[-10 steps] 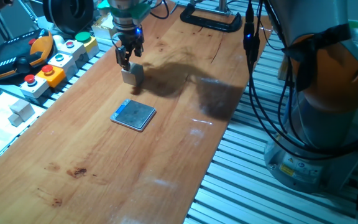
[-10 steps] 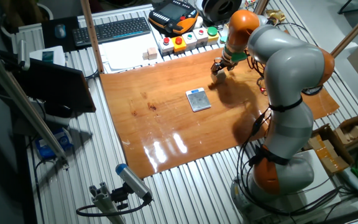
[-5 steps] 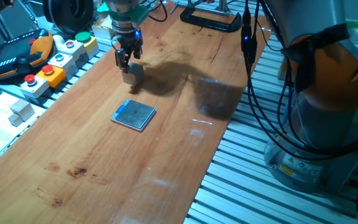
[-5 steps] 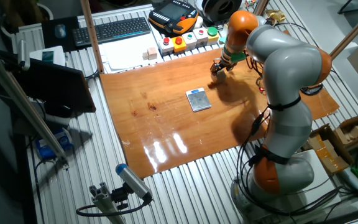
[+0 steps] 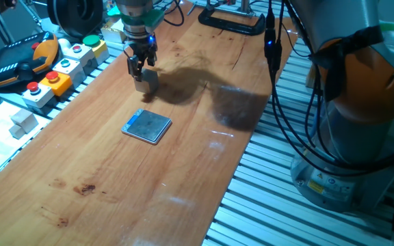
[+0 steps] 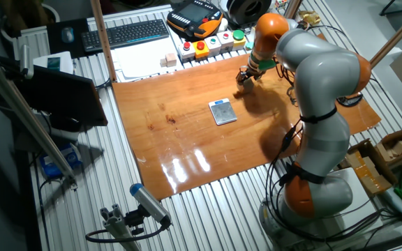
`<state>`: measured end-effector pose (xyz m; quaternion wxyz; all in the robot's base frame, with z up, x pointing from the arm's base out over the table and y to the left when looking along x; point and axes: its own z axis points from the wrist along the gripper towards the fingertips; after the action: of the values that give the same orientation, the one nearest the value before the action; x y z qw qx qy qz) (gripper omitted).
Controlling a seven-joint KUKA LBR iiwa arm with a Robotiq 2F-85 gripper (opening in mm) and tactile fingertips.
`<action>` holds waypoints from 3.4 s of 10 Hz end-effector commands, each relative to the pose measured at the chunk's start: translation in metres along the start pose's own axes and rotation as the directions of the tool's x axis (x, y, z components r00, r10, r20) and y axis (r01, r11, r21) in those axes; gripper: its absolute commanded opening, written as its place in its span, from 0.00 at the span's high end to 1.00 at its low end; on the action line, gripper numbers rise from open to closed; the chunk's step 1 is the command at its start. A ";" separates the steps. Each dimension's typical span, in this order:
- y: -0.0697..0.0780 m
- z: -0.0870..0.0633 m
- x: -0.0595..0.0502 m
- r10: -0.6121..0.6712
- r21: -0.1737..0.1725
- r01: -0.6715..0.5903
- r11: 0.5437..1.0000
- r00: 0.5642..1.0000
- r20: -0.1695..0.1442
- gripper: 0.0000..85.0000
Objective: Place the block on the scale
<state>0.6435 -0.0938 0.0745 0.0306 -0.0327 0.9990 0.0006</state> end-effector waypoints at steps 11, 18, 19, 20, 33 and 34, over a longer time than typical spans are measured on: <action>0.001 0.018 -0.004 0.012 -0.015 -0.012 1.000 1.000 -0.002 0.03; 0.001 0.026 -0.006 0.016 -0.023 -0.016 1.000 1.000 -0.001 0.05; 0.002 0.027 -0.006 0.017 -0.025 -0.017 1.000 1.000 -0.001 0.05; 0.002 0.027 -0.006 0.020 -0.026 -0.020 0.999 1.000 0.000 0.07; 0.024 -0.029 0.013 0.014 -0.004 -0.014 1.000 1.000 -0.010 0.99; 0.031 -0.032 0.018 0.016 0.001 -0.016 1.000 1.000 -0.006 0.99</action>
<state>0.6206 -0.0626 0.1061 0.0278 -0.0247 0.9993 -0.0001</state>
